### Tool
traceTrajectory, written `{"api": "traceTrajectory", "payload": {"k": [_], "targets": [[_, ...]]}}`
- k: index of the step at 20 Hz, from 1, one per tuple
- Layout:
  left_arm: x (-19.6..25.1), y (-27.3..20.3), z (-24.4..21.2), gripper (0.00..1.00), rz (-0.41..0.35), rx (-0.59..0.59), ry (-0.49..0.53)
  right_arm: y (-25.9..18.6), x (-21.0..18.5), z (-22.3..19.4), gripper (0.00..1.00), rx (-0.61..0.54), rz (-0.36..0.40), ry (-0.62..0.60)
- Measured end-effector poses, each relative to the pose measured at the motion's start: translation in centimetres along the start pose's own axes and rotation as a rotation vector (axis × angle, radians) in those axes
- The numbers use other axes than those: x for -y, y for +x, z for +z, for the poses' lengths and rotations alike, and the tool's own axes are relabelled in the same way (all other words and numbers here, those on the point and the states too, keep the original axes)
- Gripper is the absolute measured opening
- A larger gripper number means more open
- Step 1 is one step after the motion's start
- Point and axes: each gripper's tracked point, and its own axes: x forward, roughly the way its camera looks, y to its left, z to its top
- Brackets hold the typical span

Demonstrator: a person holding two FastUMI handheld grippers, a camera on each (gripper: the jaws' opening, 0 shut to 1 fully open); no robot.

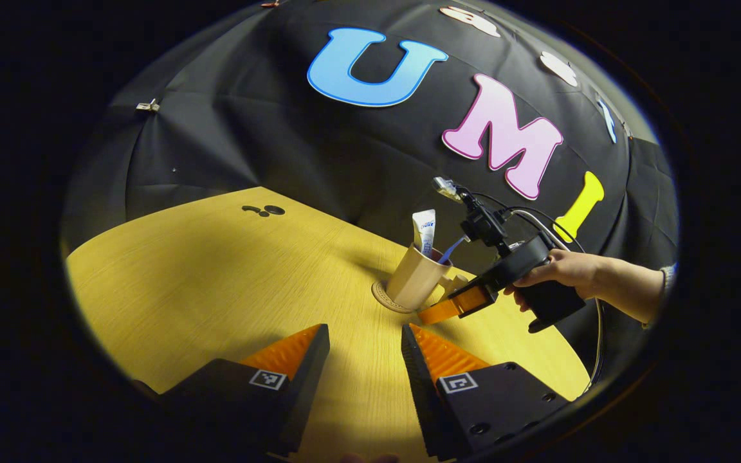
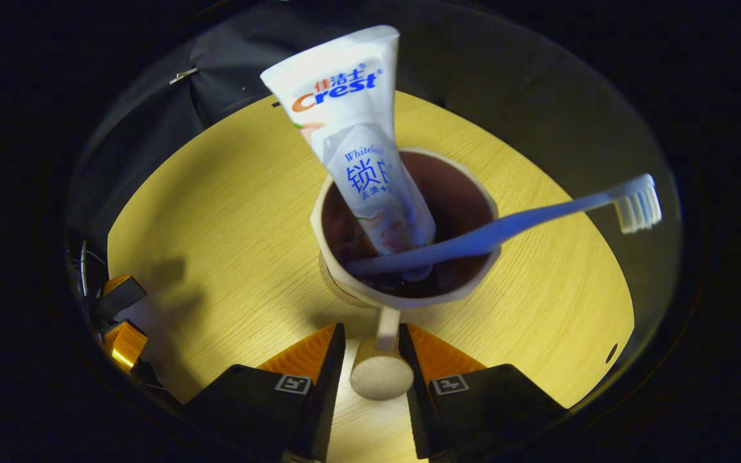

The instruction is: Put the toothbrush and toothpaste on the desktop into the cup, then pick up the cup and place it on the coaster on the desktop.

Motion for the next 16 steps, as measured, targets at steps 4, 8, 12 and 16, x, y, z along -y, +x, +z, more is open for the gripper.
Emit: {"api": "traceTrajectory", "payload": {"k": [4, 8, 12, 16], "targets": [[0.7, -0.6, 0.9, 0.71, 0.003, -0.006, 0.015, -3.4, 0.1, 0.4, 0.52, 0.062, 0.004, 0.033], [2.3, -1.5, 3.1, 0.71, 0.002, 0.001, 0.037, -9.3, -0.2, 2.1, 0.55, 0.208, 0.007, 0.070], [5.0, -3.1, 6.1, 0.71, 0.000, 0.012, 0.056, -15.9, -0.3, 3.1, 0.56, 0.365, -0.009, 0.102], [8.3, -5.3, 8.8, 0.71, -0.009, 0.021, 0.080, -23.3, -1.3, 2.3, 0.58, 0.518, 0.002, 0.149]]}}
